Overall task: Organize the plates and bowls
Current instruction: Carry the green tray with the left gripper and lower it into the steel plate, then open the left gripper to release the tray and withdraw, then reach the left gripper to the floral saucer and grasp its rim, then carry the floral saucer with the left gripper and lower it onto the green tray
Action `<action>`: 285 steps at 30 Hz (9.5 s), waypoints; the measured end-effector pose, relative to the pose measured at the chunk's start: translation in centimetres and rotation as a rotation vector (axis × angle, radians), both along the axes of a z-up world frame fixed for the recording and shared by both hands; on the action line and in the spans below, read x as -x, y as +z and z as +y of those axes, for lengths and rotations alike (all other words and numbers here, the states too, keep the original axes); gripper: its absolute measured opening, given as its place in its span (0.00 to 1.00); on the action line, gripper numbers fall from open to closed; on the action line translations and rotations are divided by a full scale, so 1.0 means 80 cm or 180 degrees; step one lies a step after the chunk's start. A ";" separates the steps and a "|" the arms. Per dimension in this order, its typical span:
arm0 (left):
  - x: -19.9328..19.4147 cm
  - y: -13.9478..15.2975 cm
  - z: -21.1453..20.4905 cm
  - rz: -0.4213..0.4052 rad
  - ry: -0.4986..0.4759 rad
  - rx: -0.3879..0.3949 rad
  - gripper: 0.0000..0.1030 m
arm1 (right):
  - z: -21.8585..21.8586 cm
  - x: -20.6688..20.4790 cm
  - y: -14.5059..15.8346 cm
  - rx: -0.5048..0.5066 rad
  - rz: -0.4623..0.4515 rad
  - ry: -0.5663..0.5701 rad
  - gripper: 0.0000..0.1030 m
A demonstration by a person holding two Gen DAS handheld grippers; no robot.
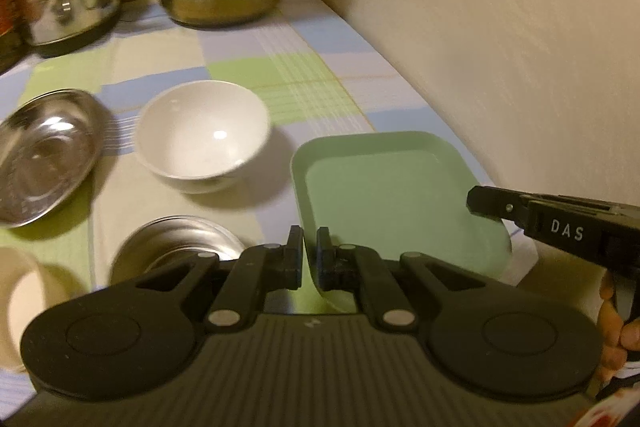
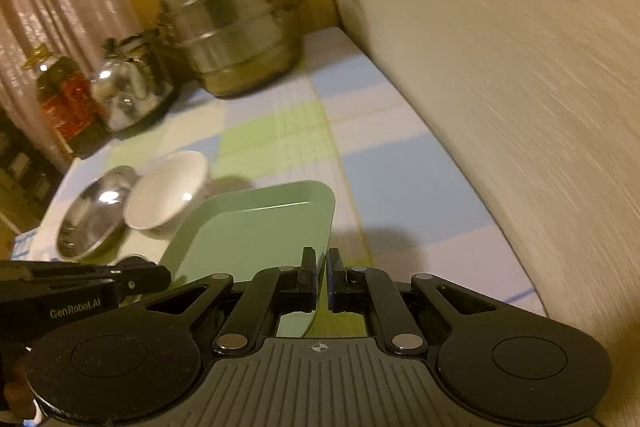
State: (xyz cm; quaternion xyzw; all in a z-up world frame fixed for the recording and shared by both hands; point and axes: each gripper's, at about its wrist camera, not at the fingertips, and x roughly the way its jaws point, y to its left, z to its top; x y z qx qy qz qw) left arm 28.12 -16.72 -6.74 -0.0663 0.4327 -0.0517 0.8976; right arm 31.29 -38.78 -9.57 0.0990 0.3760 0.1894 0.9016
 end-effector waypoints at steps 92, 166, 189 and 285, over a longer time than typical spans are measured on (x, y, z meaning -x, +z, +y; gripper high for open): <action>-0.092 -0.083 0.429 0.0346 0.0764 -0.0098 0.17 | 0.472 -0.149 -0.083 0.0538 0.0563 0.0573 0.06; 0.282 0.032 0.282 0.0231 0.1324 -0.0205 0.20 | 0.318 0.205 0.015 0.0135 0.0422 0.1362 0.65; 0.212 0.013 0.457 0.0351 0.1205 -0.0287 0.20 | 0.492 0.152 0.011 -0.0056 0.0405 0.1389 0.65; -0.087 -0.060 0.436 0.0186 -0.0245 0.0057 0.07 | 0.476 -0.057 -0.048 0.0086 0.0551 -0.0096 0.07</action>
